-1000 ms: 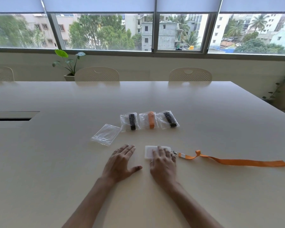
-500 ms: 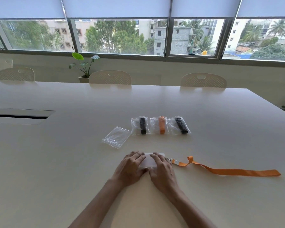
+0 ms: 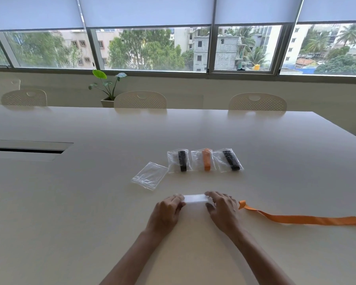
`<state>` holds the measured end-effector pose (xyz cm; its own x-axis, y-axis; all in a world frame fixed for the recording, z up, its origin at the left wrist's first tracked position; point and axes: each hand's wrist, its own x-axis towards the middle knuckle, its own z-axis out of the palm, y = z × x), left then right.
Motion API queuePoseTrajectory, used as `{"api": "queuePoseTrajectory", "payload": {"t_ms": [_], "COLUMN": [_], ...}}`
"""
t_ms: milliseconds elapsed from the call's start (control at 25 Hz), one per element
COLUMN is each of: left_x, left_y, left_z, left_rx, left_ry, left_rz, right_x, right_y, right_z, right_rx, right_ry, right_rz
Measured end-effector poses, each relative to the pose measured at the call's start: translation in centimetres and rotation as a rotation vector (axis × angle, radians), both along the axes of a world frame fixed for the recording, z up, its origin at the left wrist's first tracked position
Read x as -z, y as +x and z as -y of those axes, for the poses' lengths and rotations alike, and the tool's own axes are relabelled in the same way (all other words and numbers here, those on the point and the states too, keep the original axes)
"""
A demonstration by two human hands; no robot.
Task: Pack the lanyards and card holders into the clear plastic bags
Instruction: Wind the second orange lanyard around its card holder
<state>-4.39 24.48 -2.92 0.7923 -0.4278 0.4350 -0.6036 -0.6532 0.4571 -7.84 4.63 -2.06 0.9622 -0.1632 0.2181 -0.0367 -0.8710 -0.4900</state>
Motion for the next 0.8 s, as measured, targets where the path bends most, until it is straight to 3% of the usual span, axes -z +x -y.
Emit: {"api": "queuePoseTrajectory", "payload": {"t_ms": [160,360,440,680,800], "left_x": [-0.6,-1.0,-1.7,-4.4,-5.9], "left_y": [-0.2,0.7,0.6,0.8,1.0], "left_z": [-0.7,-1.6,-1.8,-1.8,-1.7], "left_rx": [-0.025,0.0,0.036,0.109,0.135], "left_ry": [-0.222,-0.34,-0.241,0.315,0.477], "left_rz": [-0.16,-0.362,-0.327,0.137,0.271], "right_x": [-1.2,-3.7,-4.7,-8.5,-10.3], "right_y": [1.0,2.4,2.8,3.6,3.6], "right_z": [-0.4,-0.4,0.1,0.9,0.6], "right_rx": [0.106,-0.04,-0.099,-0.197,-0.283], "right_ry": [0.229,0.256,0.256,0.175,0.122], "right_rz": [0.088,0.115,0.111,0.016,-0.043]}}
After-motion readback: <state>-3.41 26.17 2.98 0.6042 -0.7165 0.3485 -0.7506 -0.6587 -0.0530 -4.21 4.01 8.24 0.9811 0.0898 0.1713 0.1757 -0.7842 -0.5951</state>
